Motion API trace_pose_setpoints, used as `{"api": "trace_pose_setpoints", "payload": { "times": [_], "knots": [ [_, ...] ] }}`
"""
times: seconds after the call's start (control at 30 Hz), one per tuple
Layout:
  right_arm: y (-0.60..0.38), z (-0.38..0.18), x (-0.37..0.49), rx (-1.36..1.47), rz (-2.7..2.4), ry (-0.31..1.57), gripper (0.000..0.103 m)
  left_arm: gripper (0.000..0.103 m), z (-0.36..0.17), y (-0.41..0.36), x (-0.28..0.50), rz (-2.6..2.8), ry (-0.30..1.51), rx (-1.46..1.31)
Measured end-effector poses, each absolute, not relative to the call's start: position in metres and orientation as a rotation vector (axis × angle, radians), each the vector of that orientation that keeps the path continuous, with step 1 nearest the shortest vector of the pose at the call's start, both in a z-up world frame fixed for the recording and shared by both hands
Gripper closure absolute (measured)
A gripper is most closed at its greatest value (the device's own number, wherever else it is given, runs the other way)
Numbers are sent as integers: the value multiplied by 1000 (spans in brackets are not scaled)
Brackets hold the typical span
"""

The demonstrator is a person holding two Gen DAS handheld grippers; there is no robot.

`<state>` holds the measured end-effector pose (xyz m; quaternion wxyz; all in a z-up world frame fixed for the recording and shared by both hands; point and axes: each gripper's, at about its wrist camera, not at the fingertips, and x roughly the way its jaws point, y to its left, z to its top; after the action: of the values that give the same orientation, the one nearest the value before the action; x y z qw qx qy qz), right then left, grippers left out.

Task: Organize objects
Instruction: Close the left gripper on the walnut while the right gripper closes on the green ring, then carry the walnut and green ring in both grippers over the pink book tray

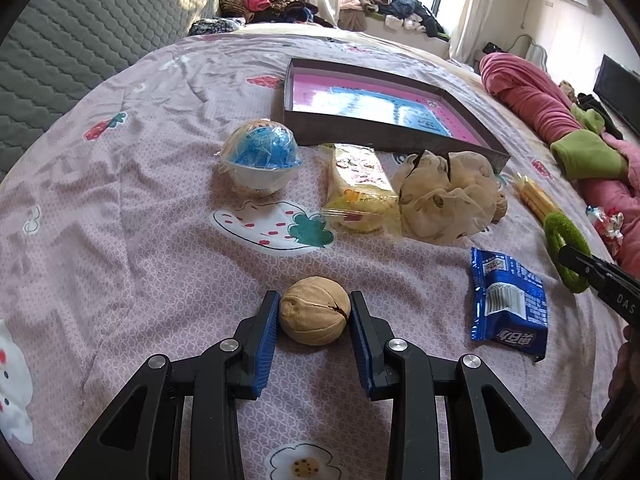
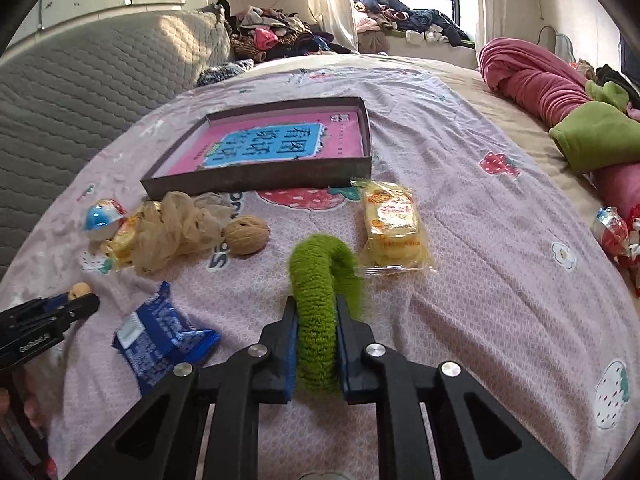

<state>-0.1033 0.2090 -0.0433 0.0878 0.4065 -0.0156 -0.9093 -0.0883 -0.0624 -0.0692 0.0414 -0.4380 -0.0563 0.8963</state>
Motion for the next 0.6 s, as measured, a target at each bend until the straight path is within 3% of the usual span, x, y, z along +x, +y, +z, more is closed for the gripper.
{"api": "trace_pose_setpoints", "payload": {
  "times": [0.6],
  "knots": [
    [192, -11, -88, 1133, -2704, -20, 88, 68, -38, -52, -84, 2793, -169, -1297]
  ]
}}
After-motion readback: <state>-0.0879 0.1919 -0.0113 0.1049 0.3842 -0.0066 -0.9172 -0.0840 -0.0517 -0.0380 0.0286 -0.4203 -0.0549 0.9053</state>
